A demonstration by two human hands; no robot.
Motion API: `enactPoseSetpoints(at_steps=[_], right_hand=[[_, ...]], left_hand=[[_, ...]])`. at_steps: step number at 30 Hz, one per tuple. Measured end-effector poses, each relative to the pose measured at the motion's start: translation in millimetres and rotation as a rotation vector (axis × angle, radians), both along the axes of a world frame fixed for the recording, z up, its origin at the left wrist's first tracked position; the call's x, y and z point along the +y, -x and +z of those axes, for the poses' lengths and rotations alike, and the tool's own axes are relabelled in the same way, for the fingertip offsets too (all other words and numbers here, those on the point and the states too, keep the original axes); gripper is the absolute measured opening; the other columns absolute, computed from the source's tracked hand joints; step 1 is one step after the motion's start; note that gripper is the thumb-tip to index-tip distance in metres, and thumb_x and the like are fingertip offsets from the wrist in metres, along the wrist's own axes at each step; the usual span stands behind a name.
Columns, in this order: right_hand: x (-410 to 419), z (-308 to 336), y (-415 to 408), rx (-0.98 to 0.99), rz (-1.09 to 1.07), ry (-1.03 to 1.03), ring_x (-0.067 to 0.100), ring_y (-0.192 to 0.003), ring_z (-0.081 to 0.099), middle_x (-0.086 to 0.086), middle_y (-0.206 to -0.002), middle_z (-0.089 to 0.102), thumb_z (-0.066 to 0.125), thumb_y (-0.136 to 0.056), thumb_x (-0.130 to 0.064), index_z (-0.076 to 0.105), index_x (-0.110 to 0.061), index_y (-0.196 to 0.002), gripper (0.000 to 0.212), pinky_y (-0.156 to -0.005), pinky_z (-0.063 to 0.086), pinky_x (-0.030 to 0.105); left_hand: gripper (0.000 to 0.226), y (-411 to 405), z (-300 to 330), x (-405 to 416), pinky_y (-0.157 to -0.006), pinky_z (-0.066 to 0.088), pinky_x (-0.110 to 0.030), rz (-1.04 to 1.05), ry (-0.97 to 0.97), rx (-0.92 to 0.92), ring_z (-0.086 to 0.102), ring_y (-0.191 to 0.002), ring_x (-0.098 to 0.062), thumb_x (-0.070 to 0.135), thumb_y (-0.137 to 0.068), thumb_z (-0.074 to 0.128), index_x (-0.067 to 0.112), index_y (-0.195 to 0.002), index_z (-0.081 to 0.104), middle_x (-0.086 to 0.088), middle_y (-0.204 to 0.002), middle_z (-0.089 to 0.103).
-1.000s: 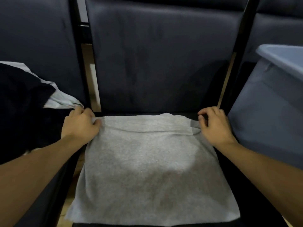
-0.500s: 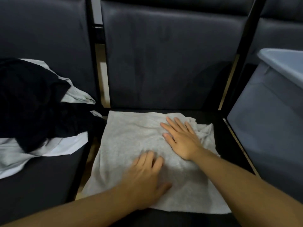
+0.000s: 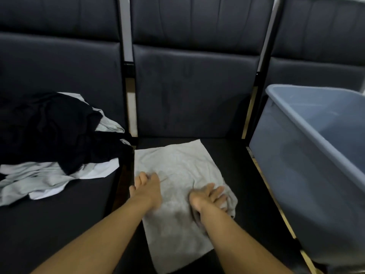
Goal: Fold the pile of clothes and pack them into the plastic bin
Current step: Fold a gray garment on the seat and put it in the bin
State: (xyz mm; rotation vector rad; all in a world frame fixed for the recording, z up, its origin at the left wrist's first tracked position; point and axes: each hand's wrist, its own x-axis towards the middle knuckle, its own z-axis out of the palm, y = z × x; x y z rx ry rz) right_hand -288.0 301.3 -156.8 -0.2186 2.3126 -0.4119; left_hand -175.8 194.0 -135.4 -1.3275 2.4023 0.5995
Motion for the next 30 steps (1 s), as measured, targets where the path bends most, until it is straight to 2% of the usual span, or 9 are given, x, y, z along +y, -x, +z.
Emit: enactPoseSetpoints(at_steps=[5, 8, 11, 14, 16, 18, 20, 26, 30], right_hand=[[24, 7, -16, -0.069, -0.013, 0.017, 0.031, -0.153, -0.022, 0.009, -0.166, -0.026, 0.031, -0.100, -0.062, -0.013, -0.015, -0.160, 0.088, -0.122, -0.006, 0.058], [32, 2, 4, 0.005, -0.082, 0.085, 0.035, -0.153, 0.013, 0.006, -0.168, 0.009, 0.037, -0.092, -0.068, 0.015, -0.023, -0.161, 0.086, -0.123, 0.020, 0.053], [45, 7, 22, 0.194, -0.171, 0.146, 0.036, -0.147, 0.021, 0.009, -0.163, 0.019, 0.053, -0.091, -0.064, 0.024, -0.025, -0.156, 0.081, -0.120, 0.022, 0.049], [54, 5, 32, 0.233, -0.187, 0.108, 0.036, -0.144, 0.025, 0.014, -0.157, 0.027, 0.056, -0.082, -0.076, 0.027, -0.017, -0.153, 0.097, -0.116, 0.023, 0.048], [52, 1, 32, 0.247, -0.124, 0.047, 0.036, -0.144, 0.027, 0.015, -0.156, 0.030, 0.055, -0.076, -0.083, 0.028, -0.010, -0.153, 0.110, -0.117, 0.023, 0.048], [48, -2, 30, 0.274, -0.045, -0.011, 0.034, -0.143, 0.030, 0.014, -0.155, 0.033, 0.058, -0.073, -0.084, 0.031, -0.009, -0.152, 0.112, -0.117, 0.025, 0.046], [44, -2, 28, 0.289, 0.018, -0.038, 0.033, -0.140, 0.035, 0.013, -0.151, 0.041, 0.060, -0.076, -0.080, 0.041, -0.012, -0.148, 0.101, -0.114, 0.030, 0.045], [43, -10, 31, 0.286, 0.034, 0.094, 0.033, -0.126, 0.048, 0.009, -0.125, 0.062, 0.066, -0.081, -0.068, 0.064, -0.015, -0.121, 0.066, -0.101, 0.045, 0.043], [51, -9, 35, 0.308, -0.012, 0.270, 0.033, -0.127, 0.043, 0.006, -0.121, 0.062, 0.068, -0.083, -0.062, 0.074, -0.018, -0.104, 0.049, -0.102, 0.044, 0.044]], left_hand=[[0.062, -9, -9, 11, -0.114, 0.028, -0.035, 0.069, -0.045, 0.132, 0.020, -0.133, -0.027, -0.001, -0.084, 0.052, 0.029, -0.137, 0.038, -0.006, -0.141, 0.015], [0.056, -22, -11, 7, -0.110, 0.029, -0.028, 0.109, -0.060, 0.279, 0.019, -0.135, -0.024, -0.002, -0.088, 0.051, 0.029, -0.133, 0.044, -0.004, -0.145, 0.014], [0.047, -38, -10, -2, -0.100, 0.034, -0.029, 0.289, 0.031, 0.394, 0.030, -0.128, -0.030, 0.011, -0.090, 0.059, 0.014, -0.132, 0.040, -0.012, -0.140, 0.025], [0.059, -48, -12, -8, -0.100, 0.043, -0.042, 0.480, 0.072, 0.359, 0.046, -0.120, -0.038, 0.033, -0.092, 0.064, -0.001, -0.132, 0.035, -0.023, -0.134, 0.040], [0.072, -52, -15, -8, -0.080, 0.052, -0.037, 0.518, -0.047, 0.268, 0.057, -0.107, -0.031, 0.048, -0.091, 0.062, -0.002, -0.136, 0.036, -0.018, -0.127, 0.052], [0.065, -53, -20, -4, -0.054, 0.044, -0.028, 0.478, -0.085, 0.219, 0.058, -0.078, -0.018, 0.053, -0.090, 0.060, 0.002, -0.128, 0.049, -0.006, -0.102, 0.060], [0.048, -52, -24, -1, -0.047, 0.038, -0.024, 0.435, -0.058, 0.221, 0.053, -0.065, -0.013, 0.051, -0.090, 0.062, 0.008, -0.112, 0.058, 0.001, -0.085, 0.056], [0.034, -57, -25, -6, -0.052, 0.046, -0.025, 0.465, -0.092, 0.296, 0.061, -0.068, -0.019, 0.042, -0.090, 0.066, 0.010, -0.081, 0.056, -0.005, -0.082, 0.062], [0.039, -59, -27, -12, -0.057, 0.044, -0.027, 0.469, -0.114, 0.533, 0.053, -0.063, -0.021, 0.032, -0.090, 0.066, 0.015, -0.061, 0.048, -0.009, -0.076, 0.056]])
